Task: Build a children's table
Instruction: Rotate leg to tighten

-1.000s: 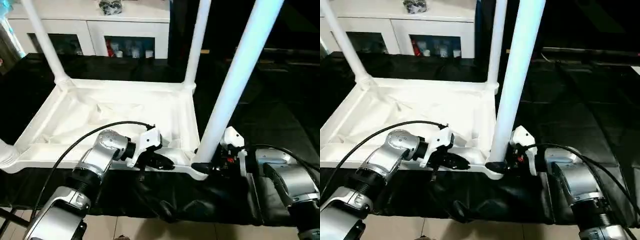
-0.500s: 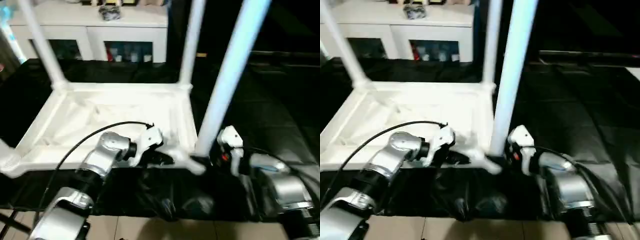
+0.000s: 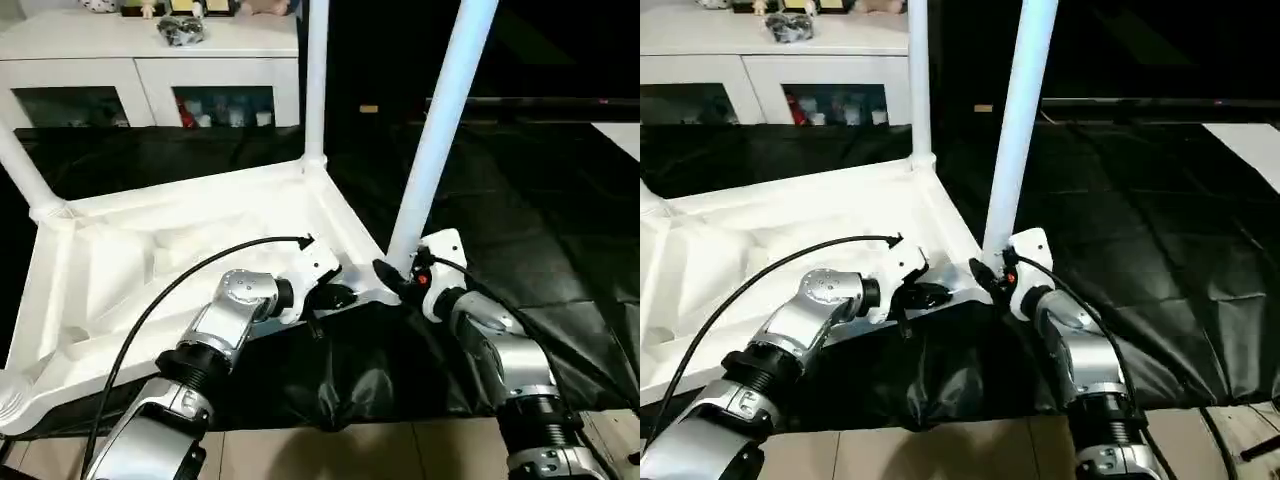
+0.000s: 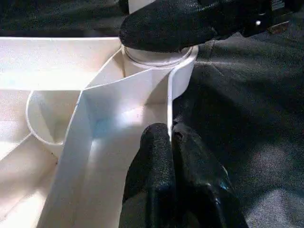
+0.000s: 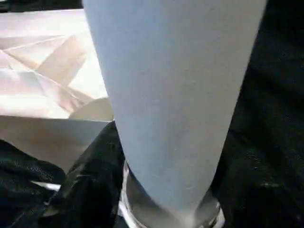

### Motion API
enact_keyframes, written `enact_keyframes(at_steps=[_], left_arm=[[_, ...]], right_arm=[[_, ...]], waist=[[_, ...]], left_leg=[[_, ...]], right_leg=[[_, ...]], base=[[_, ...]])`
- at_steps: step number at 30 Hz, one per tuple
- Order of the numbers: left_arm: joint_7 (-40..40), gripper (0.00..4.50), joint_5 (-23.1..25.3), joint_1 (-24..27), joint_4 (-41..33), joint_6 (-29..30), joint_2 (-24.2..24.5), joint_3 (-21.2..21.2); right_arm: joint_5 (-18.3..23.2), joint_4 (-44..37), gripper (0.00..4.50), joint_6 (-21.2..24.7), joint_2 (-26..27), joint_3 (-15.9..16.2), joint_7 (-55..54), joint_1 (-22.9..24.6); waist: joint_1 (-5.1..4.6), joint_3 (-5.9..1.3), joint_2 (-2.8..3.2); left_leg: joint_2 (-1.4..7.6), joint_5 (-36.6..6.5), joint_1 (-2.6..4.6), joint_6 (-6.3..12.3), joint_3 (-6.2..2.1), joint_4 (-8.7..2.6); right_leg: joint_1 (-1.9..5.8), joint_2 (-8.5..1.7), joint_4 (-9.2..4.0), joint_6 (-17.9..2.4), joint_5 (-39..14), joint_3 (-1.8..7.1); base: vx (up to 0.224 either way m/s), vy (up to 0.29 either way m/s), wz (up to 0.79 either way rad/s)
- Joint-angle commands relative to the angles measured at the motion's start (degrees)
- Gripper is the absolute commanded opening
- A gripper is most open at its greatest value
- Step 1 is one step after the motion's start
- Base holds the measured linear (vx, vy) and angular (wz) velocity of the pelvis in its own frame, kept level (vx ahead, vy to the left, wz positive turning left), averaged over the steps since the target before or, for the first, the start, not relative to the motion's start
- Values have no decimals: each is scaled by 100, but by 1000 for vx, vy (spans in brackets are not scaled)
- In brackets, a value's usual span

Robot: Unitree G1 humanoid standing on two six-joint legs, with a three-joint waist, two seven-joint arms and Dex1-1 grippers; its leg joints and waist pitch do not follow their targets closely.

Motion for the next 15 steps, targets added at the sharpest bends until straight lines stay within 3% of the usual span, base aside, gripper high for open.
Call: enact_keyframes(at_steps=[1,2,3,4,5,6,7,9,10,12,15], left_arm=[[-33,0,-191,-189,-201,-380,-319,-131],[-35,0,-193,-189,-201,-382,-315,-132],[-86,0,-187,-211,-159,-421,-245,-145],[-106,0,-171,-225,-127,-444,-213,-152],[-130,0,-157,-234,-100,-467,-187,-160],[-155,0,-147,-238,-80,-487,-169,-165],[-218,0,-143,-249,-50,-512,-136,-172],[-276,0,-139,-265,-19,-536,-106,-173],[-328,0,-133,-295,21,-563,-74,-158],[-389,0,-131,-318,46,-590,-44,-154],[-455,0,-142,-330,70,-629,-6,-165]], right_arm=[[209,131,299,373,248,640,505,231],[199,123,306,367,235,653,516,237],[12,-66,318,213,-94,926,841,388],[-79,-155,318,120,-252,1049,1025,461],[-111,-239,318,79,-374,1121,1184,524],[-98,-330,318,81,-474,1126,1322,581],[14,-562,318,44,-755,1076,1681,716],[131,-788,318,4,-1068,999,2039,852],[300,-1004,318,-2,-1522,820,2471,997],[444,-1063,318,49,-1898,586,2776,1063],[616,-1043,318,105,-2243,360,3015,1080]], waist=[[20,-252,-2],[27,-260,-7],[31,-245,41],[39,-247,13],[74,-248,71],[85,-260,45],[114,-284,32],[202,-298,32],[216,-299,31],[312,-327,20],[349,-357,18]], left_leg=[[60,-2476,40,146,-56,-456],[65,-2449,35,154,-51,-458],[67,-2451,28,151,-50,-467],[71,-2422,20,160,-49,-467],[69,-2391,46,188,-27,-458],[69,-2326,56,226,-1,-444],[70,-2128,20,290,4,-439],[97,-1913,53,379,43,-414],[103,-1870,57,398,50,-414],[126,-1649,70,510,82,-378],[129,-1248,-20,607,71,-340]], right_leg=[[171,-205,-556,-487,-3140,138],[179,-209,-536,-533,-3052,151],[186,-200,-526,-575,-2942,158],[203,-195,-524,-572,-2881,158],[185,-198,-510,-612,-2778,187],[179,-197,-500,-693,-2664,207],[231,-193,-472,-758,-2449,217],[204,-197,-431,-911,-2087,256],[210,-192,-421,-966,-2008,260],[225,-194,-374,-1124,-1747,283],[288,-195,-278,-1269,-1308,275]], base=[[0,0,0],[0,0,0],[0,0,0],[0,0,0],[0,0,0],[0,0,0],[0,0,0],[0,0,0],[0,0,0],[53,-17,14],[17,-4,4]])
